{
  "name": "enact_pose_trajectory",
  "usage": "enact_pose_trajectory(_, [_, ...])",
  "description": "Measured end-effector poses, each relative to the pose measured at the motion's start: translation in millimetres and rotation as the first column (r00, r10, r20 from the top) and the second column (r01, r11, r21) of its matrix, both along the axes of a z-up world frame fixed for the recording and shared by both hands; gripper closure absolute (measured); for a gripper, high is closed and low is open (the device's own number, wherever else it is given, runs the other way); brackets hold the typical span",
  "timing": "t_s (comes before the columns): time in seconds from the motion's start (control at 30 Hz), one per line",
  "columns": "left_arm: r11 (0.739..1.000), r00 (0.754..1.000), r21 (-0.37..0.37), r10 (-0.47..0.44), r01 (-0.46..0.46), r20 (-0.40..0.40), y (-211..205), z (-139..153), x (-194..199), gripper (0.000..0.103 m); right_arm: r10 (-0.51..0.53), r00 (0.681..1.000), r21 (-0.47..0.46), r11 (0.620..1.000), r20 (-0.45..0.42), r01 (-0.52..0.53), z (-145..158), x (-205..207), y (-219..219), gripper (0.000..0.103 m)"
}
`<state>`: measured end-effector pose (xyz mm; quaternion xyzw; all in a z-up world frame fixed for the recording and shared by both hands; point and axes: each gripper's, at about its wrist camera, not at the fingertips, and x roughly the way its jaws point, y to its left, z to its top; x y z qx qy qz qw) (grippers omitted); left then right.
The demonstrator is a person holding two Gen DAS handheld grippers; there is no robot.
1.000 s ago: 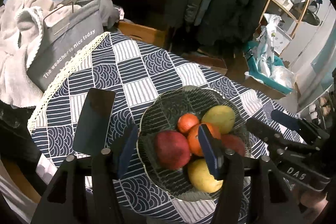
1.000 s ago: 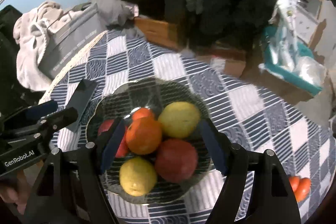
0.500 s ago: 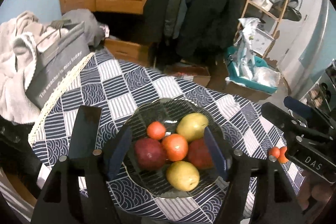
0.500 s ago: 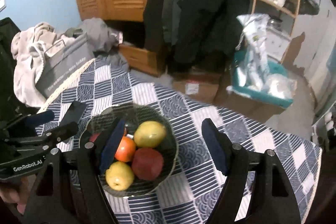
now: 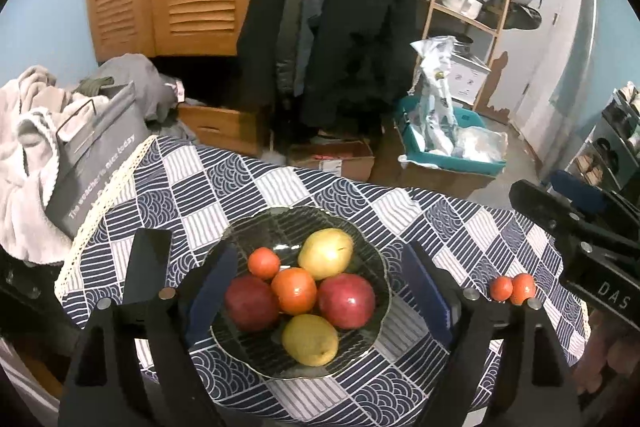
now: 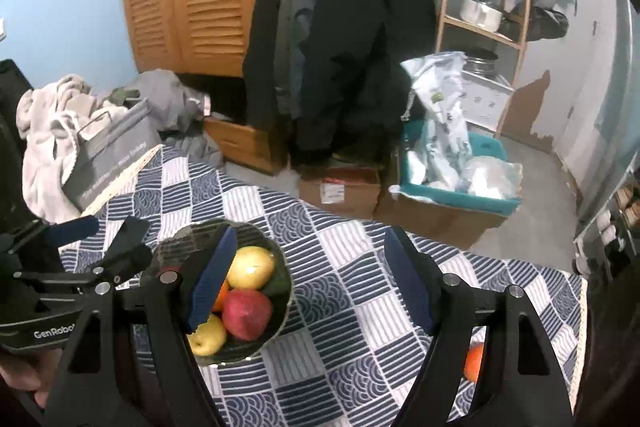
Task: Organize fruits
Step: 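Open both tools and withdraw them from the bowl, then move both tools toward the two tangerines on the cloth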
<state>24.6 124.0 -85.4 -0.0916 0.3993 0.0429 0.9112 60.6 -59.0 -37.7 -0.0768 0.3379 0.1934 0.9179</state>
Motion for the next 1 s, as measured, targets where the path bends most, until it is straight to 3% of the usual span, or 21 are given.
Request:
enact_pose_trajectory(0.67, [0.993, 0.994, 0.049, -0.106, 0.104, 0.032, -76.6, 26.6, 1.4, 0.014, -0.146, 0.988, 0.003, 0.989, 0.043, 0.146, 10.0, -18.3, -94.7, 0.022])
enact_pose_trajectory(1.0, [0.989, 0.989, 0.062, -0.141, 0.138, 0.045, -104.3, 31.8, 4.1, 0.010, -0.218, 0.974, -0.039, 0.975, 0.056, 0.220, 7.1, -21.7, -134.2, 0.019])
